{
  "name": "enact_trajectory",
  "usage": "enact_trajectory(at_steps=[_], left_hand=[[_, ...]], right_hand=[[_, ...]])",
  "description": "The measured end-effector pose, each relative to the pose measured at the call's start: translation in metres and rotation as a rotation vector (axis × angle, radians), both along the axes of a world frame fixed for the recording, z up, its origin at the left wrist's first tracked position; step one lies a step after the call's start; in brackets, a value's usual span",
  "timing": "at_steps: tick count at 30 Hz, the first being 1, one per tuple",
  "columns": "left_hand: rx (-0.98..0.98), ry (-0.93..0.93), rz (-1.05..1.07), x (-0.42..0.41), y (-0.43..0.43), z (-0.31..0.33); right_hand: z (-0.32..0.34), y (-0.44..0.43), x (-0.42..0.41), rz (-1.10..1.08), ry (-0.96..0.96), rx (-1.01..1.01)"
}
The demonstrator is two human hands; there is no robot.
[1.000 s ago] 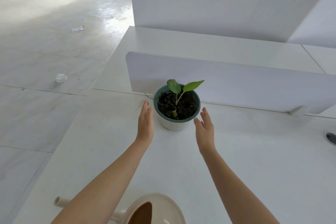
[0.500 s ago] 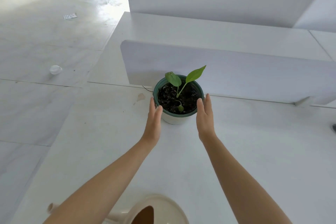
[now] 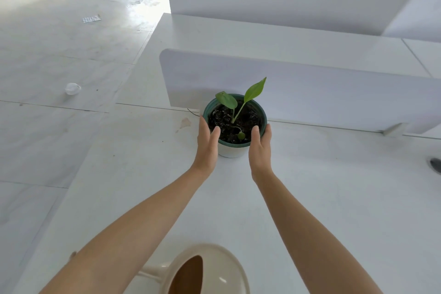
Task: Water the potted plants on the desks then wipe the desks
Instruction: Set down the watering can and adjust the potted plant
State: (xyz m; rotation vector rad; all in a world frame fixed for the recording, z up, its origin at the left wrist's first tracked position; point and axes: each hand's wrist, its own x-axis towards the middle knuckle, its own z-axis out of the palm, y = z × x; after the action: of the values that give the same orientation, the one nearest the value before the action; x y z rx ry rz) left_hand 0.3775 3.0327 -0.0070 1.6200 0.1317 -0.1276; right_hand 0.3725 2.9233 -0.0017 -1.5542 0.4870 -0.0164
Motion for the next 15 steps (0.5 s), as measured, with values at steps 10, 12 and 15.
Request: enact_trajectory(at_steps=[10,12,15], left_hand=[[0.049,0.089,0.033,-0.02,0.023,0.025],[0.051,0.097,0.074,-0.032,0.032,0.031],[0.044,0.015,0.146,-0.06,0.043,0.05]], right_hand=[[0.022,-0.02,-0.032,0.047,0.097,-0.027],[0.028,-0.024,-0.05,0.061,0.085,-0.019],[0.033,-0.029,-0.08,0.059,0.076,-0.033]])
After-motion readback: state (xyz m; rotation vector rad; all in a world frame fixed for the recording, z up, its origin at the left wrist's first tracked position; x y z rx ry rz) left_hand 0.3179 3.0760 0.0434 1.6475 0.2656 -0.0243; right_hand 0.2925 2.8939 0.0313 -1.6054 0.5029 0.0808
